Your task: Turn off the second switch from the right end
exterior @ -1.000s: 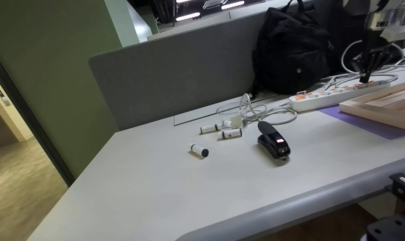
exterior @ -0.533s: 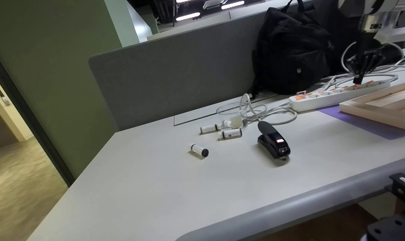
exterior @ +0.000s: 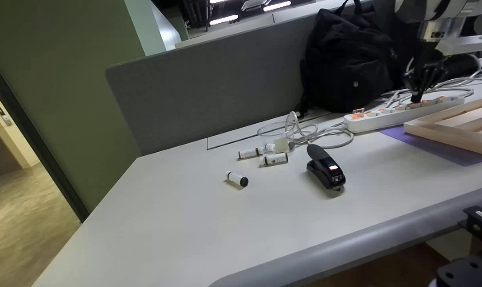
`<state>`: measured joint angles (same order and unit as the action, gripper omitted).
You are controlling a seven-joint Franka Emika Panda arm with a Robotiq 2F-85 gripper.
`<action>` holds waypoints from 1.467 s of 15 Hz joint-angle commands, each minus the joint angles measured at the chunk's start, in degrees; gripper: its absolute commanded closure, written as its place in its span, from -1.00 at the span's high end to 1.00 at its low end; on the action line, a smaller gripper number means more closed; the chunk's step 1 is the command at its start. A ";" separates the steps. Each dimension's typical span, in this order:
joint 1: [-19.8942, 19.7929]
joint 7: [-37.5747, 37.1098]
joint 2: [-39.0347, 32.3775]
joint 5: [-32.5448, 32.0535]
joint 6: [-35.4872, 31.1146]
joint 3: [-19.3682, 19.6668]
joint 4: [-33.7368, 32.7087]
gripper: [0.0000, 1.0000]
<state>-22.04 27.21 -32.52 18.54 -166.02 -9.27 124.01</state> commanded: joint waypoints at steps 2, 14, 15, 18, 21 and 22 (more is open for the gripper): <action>0.87 -4.82 0.12 -3.58 0.75 1.50 -0.89 -1.00; 7.07 -15.77 -1.45 -8.86 16.29 11.08 -7.51 -1.00; 7.33 -16.10 -1.63 -9.01 16.56 11.41 -7.72 -1.00; 7.64 -16.18 -1.77 -8.61 15.94 11.54 -7.37 -1.00; 7.26 -15.29 -1.96 -7.92 14.98 10.71 -6.73 -1.00; 7.05 -14.77 -2.13 -7.66 14.62 10.29 -6.56 -1.00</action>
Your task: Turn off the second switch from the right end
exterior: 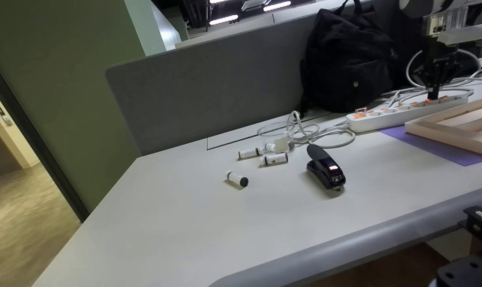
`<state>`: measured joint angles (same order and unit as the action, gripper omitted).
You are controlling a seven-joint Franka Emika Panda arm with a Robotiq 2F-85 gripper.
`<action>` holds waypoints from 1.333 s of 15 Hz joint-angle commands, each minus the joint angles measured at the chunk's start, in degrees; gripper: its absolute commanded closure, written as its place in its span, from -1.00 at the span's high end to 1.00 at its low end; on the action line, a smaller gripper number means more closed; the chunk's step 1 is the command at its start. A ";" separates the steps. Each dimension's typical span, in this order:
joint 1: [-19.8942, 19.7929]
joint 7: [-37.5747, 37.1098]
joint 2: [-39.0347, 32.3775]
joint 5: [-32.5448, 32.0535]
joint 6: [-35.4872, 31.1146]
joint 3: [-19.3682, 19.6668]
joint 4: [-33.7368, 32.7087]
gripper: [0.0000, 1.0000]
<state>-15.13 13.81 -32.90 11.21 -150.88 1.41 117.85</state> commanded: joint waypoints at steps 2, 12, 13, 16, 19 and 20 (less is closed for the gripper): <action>0.13 -1.25 -2.05 -0.22 -1.01 -0.57 -0.17 -1.00; -2.90 3.08 -3.32 2.23 -4.07 -4.02 -0.02 -1.00; -3.11 3.60 -3.30 2.42 -4.98 -4.36 0.21 -1.00; -3.58 4.56 -3.69 2.43 -7.22 -5.30 0.45 -1.00; -4.02 5.12 -3.63 2.35 -7.48 -5.74 0.90 -1.00; -4.10 5.27 -3.56 2.30 -7.55 -5.91 1.16 -1.00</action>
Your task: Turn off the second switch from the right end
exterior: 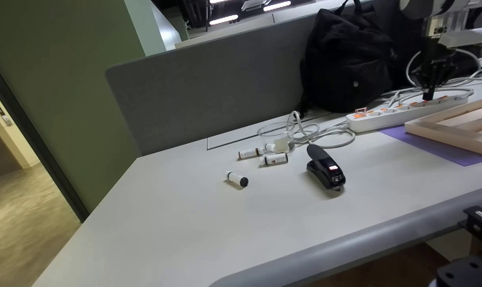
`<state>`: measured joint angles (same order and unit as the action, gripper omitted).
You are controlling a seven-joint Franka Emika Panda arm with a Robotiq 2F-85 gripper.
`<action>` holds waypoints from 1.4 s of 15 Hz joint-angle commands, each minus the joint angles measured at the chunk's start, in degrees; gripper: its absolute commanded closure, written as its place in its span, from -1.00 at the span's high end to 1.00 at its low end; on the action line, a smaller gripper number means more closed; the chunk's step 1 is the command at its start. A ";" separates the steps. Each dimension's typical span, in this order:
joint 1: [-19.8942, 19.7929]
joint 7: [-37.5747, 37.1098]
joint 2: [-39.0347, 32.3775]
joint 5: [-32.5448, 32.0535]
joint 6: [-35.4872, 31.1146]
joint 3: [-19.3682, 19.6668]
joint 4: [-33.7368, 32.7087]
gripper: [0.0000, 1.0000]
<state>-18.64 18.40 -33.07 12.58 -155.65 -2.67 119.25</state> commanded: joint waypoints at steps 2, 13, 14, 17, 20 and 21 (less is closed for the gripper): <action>-0.58 1.14 -3.12 0.80 -2.55 -2.25 0.50 -1.00; -1.41 4.51 -0.13 -1.73 -11.07 -5.89 7.16 -1.00; -0.78 3.40 0.35 -2.40 -9.95 -4.95 5.99 -1.00; 2.35 -0.56 1.70 -5.08 -2.80 -0.89 1.27 -1.00; 5.87 -5.25 2.21 -7.99 7.89 3.09 -5.62 -1.00; 7.38 -6.79 2.12 -9.56 11.66 4.71 -7.91 -1.00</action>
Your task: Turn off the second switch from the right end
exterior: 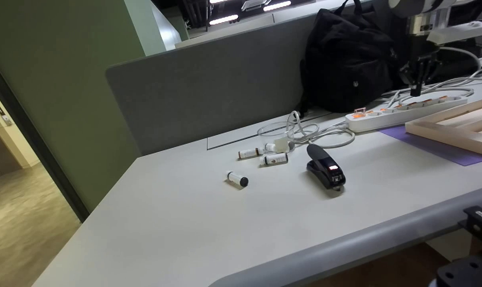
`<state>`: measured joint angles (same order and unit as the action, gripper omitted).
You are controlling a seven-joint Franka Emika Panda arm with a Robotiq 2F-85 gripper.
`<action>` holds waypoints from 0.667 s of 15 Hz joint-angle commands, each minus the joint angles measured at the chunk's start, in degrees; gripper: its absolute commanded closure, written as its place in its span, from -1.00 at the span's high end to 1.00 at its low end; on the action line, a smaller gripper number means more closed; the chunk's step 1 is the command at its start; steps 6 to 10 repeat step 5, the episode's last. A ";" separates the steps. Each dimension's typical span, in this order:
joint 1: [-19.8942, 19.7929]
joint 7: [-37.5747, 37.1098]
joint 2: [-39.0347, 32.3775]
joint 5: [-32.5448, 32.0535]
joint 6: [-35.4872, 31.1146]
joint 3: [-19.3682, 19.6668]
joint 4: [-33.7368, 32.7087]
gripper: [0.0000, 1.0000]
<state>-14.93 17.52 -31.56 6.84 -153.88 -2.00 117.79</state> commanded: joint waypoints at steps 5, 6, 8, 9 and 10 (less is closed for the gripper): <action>3.04 -3.04 0.46 -2.75 9.48 3.08 -5.56 -0.55; 3.04 -3.04 0.46 -2.75 9.48 3.08 -5.56 -0.55; 3.04 -3.04 0.46 -2.75 9.48 3.08 -5.56 -0.55; 3.04 -3.04 0.46 -2.75 9.48 3.08 -5.56 -0.55; 3.04 -3.04 0.46 -2.75 9.48 3.08 -5.56 -0.55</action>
